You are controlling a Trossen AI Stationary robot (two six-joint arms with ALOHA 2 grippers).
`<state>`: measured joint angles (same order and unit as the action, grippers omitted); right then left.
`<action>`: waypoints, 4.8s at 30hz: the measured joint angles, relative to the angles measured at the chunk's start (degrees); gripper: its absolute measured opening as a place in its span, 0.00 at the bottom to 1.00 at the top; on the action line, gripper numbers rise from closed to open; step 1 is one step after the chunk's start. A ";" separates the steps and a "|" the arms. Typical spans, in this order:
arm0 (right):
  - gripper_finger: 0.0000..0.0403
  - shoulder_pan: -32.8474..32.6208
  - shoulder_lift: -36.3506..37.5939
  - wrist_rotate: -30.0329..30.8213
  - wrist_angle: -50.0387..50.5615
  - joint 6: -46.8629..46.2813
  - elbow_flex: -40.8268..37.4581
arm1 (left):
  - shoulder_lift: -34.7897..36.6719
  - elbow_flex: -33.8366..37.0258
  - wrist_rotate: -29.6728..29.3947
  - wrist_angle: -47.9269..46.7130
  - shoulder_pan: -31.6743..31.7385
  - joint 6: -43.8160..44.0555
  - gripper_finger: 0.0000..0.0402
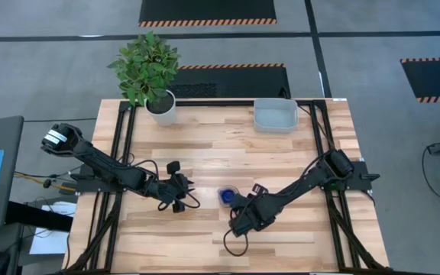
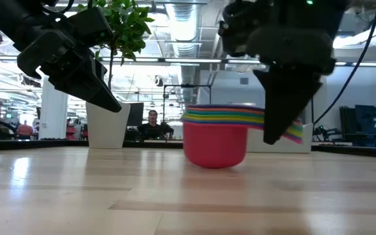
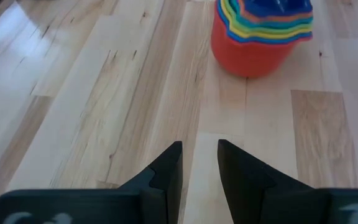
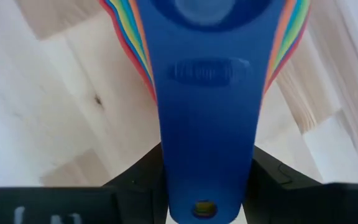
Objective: Nest measuring cups in basket
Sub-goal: Put the stacked measuring cups into the gray bin, then adjust the stacked measuring cups on the table
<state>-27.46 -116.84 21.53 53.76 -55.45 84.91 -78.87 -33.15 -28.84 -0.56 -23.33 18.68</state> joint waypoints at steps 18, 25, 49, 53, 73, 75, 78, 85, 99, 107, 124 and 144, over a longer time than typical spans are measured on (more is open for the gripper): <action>0.39 -0.67 8.47 7.43 -10.80 -8.03 -11.94 | 0.00 0.00 -0.16 0.19 0.00 0.01 0.23; 0.39 -2.72 10.69 12.13 -11.14 -12.14 -13.89 | 0.00 0.02 -0.42 0.46 0.00 0.00 0.23; 0.41 -1.89 11.17 27.47 -0.62 -22.74 -15.02 | 0.00 0.04 -0.48 0.46 0.01 0.00 0.23; 0.40 -0.39 13.66 30.29 3.46 -24.09 -14.98 | 0.00 0.04 -0.47 0.44 0.02 0.00 0.23; 0.18 -0.15 22.70 31.20 -17.70 -25.57 -33.36 | 0.00 0.04 -0.13 0.05 0.00 -0.02 0.23; 0.16 -1.04 22.14 30.96 -19.08 -25.77 -33.32 | 0.01 0.04 -0.16 0.15 0.01 -0.02 0.23; 0.14 -2.79 21.95 30.62 -21.98 -25.69 -33.34 | 0.00 0.04 -0.27 0.27 0.00 0.00 0.23; 0.14 -6.18 21.77 28.86 -24.43 -26.17 -33.54 | 0.00 0.05 -0.31 0.00 0.02 0.80 0.23; 0.14 -6.67 21.77 29.63 -24.98 -26.65 -33.49 | 0.01 3.65 -0.59 4.99 0.02 2.03 0.23; 0.14 -6.67 21.77 31.44 -30.43 -18.44 -33.47 | 0.01 3.65 -2.52 5.67 0.02 1.93 0.23; 0.02 -3.06 32.02 35.51 -33.64 10.68 -34.30 | 10.46 9.84 -16.22 20.90 -3.97 -9.63 0.23; 0.03 11.76 33.79 11.38 -57.65 15.77 -42.45 | 11.83 24.55 -7.88 35.05 2.49 4.72 0.23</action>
<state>-15.70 -83.05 32.90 -3.89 -39.68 42.46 -67.04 -8.60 -36.72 34.49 -20.84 23.40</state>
